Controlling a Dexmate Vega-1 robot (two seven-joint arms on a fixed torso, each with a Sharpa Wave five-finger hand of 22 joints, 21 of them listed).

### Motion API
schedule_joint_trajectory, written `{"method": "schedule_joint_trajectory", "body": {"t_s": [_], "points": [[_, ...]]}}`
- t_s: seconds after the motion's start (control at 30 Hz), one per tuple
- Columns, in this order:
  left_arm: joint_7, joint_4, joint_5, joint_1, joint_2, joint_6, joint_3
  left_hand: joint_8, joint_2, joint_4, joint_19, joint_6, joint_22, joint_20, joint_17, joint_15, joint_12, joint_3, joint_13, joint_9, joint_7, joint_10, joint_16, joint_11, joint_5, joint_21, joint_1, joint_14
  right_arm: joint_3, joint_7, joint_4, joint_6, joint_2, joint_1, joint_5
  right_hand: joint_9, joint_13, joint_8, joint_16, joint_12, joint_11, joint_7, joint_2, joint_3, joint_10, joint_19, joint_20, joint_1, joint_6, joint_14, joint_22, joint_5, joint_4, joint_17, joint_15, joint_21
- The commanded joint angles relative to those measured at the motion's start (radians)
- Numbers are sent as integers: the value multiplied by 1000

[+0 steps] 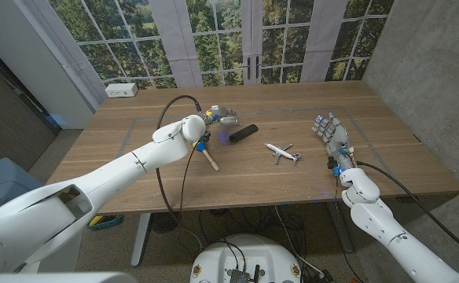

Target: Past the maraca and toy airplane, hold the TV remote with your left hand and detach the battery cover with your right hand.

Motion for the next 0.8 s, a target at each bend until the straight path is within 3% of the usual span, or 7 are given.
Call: {"method": "schedule_joint_trajectory", "body": {"t_s": [0.03, 0.37, 0.43, 0.8], "points": [[-43, -18, 72, -26, -5, 78, 43, 13, -5, 3, 24, 24, 3, 0, 6, -60, 6, -4, 6, 4, -2, 18, 2, -1, -2, -2, 26, 18, 3, 9, 6, 11, 4, 2, 5, 4, 3, 3, 7, 4, -2, -3, 0, 3, 13, 3, 0, -2, 7, 8, 3, -1, -4, 2, 2, -8], [-80, -21, 142, -56, -11, 108, 93, 31, -21, 1, 73, 80, 3, -10, 6, -69, 14, -14, 8, 8, 2, 76, 14, -10, -1, 2, 81, 75, 6, 20, 12, 24, 9, -4, 12, 4, 6, 4, 11, 8, 4, 0, 1, 0, 21, 7, 2, -13, 12, 13, 4, -1, 1, 4, 4, -13], [-110, -6, 146, -77, 7, 31, 110, 32, -25, -1, 80, 83, 3, -12, 6, -69, 15, -14, 9, 8, 1, 86, 13, -15, 0, 2, 94, 79, 7, 20, 13, 27, 10, -5, 13, 4, 6, 4, 11, 8, 4, 1, 1, 0, 22, 7, 3, -15, 12, 13, 4, -1, 1, 5, 3, -14], [-178, -1, 229, -94, -26, 96, 144, 42, -54, -2, 127, 109, 3, -17, 6, -73, 12, -21, 10, 9, -1, 110, 14, -16, -2, 7, 156, 106, 15, 18, 8, 39, 9, -21, 16, 5, 10, 4, 16, 11, 10, 4, 0, -2, 28, 11, 4, -28, 16, 18, 4, -1, 5, 8, 4, -23]]}}
